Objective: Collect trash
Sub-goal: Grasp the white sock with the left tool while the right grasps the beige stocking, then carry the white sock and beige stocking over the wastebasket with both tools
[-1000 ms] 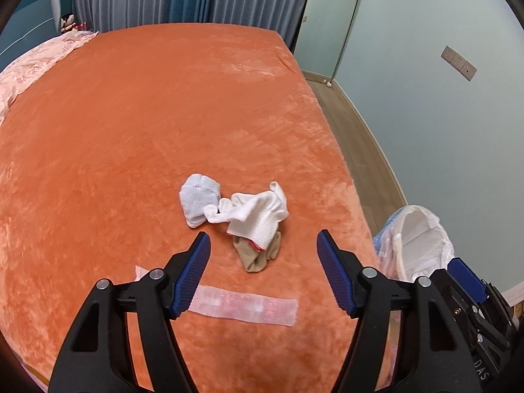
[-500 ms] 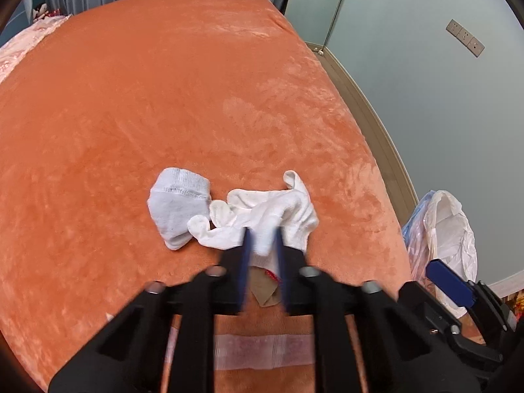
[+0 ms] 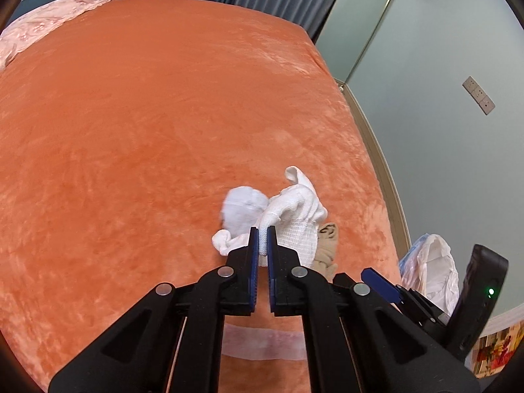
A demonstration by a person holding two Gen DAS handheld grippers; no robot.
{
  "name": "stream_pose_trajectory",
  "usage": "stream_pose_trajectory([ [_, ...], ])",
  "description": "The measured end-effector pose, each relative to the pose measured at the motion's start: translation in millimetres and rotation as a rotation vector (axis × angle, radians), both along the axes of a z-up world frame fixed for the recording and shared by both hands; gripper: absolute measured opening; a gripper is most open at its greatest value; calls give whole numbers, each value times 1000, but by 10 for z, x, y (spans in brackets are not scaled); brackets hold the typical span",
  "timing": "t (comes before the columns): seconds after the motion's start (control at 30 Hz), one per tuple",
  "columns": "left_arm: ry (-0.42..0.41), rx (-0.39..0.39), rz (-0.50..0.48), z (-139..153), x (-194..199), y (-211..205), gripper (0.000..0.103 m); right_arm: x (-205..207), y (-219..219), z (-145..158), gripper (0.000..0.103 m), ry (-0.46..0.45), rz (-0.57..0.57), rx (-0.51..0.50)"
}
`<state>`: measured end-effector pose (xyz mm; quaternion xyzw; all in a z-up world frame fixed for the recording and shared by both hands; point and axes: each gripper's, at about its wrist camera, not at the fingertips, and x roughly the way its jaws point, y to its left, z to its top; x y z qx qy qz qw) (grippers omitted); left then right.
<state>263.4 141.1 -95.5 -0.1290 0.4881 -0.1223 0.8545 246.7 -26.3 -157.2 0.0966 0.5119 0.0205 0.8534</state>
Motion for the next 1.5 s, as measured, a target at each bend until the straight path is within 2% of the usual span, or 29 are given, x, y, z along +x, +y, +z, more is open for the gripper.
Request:
stream_pose_trajectory([
  [0.2,40,5,13,-155,-26,75,5,118,115,-301,49,62,1,6],
  [0.27,48,9,11,-196,-39,63,5,136,117,-410,44,88,-1,27],
  [0.3,51,11,8,-209,-48,51,4,131,111,-440,37,93,-4,27],
  [0.4,51,8,1,-199,-79,26,5,99,58,-425,24,93,-14,45],
  [0.47,49,3,-1,-175,-98,3,4,64,-1,-348,21,81,-27,63],
  [0.77,-27,-10,-65,251,-277,-385,4,-186,-269,391,20,-71,-59,64],
  [1.23,-234,-29,-205,1347,-778,-1326,4,-861,-1114,1750,20,-367,-165,73],
  [1.5,-324,-38,-320,1803,-1163,-2012,5,-1337,-1683,2190,20,-468,-227,63],
])
